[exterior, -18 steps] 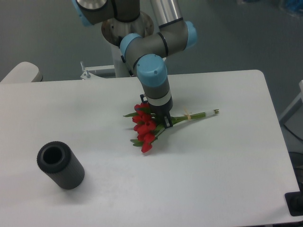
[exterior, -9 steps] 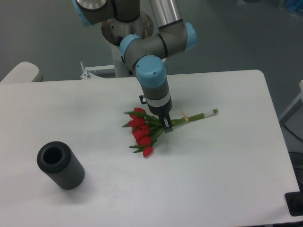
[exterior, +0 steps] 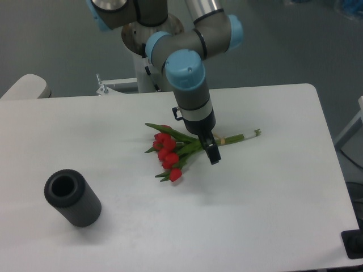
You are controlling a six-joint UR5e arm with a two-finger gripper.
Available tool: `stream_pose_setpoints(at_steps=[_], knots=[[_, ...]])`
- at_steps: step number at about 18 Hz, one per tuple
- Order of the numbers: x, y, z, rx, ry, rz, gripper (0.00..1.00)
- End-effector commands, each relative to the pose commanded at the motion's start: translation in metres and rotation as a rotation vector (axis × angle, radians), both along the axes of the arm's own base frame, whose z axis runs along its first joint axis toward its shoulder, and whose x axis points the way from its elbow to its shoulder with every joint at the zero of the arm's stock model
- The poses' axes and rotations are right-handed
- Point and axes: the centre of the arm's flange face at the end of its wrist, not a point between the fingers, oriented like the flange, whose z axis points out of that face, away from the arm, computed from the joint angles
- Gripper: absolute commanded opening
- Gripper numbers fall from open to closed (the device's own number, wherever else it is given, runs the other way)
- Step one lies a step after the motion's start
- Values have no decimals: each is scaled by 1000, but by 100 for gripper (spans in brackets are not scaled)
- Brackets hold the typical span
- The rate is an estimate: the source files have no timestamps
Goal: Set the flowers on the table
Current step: 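Raise the open gripper up and away from the tulips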
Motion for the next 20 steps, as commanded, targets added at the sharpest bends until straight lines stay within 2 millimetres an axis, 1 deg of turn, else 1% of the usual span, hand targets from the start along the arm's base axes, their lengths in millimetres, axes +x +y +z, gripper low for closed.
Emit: stream_pose_setpoints(at_steps=[1,4,6,7,12,13,14,16,18,20], knots=[[4,8,5,57,-31,20,100],[4,28,34,192,-102,84,100],[4,46,53,200,-108,80,100],[0,52,60,196,-113,82,100],[-21,74,103,154,-149,74,100],[-24,76,112,147,-153,72,100],[-26,78,116,142,-156,67,100],[-32,77,126,131,-150,42,100],[-39,70,129,95,-151,-18,100],[-58,52,131,71,-131,-74,100]])
